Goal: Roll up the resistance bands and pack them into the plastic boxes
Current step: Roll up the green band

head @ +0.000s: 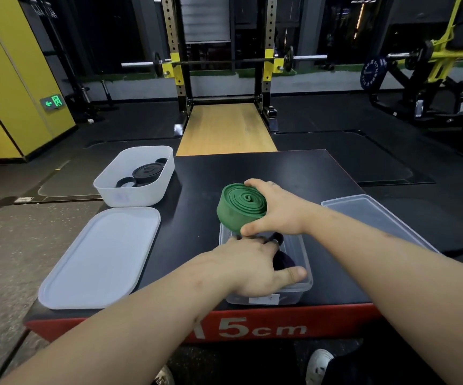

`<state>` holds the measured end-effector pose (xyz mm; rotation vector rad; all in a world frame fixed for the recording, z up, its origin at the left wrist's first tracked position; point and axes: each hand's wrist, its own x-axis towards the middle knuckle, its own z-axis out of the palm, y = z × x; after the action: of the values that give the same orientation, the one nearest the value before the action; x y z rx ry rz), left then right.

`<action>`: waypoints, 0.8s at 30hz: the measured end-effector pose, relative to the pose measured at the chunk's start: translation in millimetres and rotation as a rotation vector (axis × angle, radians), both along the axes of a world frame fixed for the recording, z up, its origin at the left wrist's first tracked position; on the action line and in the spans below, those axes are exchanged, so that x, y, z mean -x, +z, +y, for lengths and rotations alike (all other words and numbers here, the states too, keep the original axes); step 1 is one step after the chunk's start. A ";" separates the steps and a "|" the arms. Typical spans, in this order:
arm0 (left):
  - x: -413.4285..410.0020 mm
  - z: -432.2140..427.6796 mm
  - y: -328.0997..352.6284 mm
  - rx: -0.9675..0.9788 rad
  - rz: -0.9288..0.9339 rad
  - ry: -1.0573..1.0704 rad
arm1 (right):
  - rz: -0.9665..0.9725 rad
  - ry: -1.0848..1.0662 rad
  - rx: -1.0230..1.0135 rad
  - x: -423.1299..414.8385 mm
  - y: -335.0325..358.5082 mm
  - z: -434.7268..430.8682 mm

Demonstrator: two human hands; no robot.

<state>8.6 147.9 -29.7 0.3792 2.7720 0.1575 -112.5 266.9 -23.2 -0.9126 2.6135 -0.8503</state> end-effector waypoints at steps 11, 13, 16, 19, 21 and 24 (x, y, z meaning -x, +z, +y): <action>0.3 -3.2 2.8 -0.056 -0.050 -0.025 | 0.033 0.034 -0.031 1.1 -0.1 2.1; -2.3 -4.8 2.9 -0.054 -0.039 -0.025 | 0.062 0.041 -0.047 2.1 1.3 4.9; -7.1 -6.2 2.2 -0.025 -0.009 -0.032 | 0.102 0.041 -0.060 3.0 0.0 10.9; -10.7 -6.3 3.0 -0.026 0.022 -0.039 | 0.123 0.048 -0.066 3.2 0.3 14.0; -11.3 -7.3 4.5 -0.032 0.023 -0.040 | 0.126 0.057 -0.079 4.4 3.5 13.1; -11.3 -8.5 7.5 -0.037 0.004 -0.064 | 0.097 0.070 -0.082 6.5 9.6 14.4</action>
<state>20.0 139.4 -22.3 0.4771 2.7601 0.1926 -119.1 281.3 -13.6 -1.0413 2.6582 -0.6926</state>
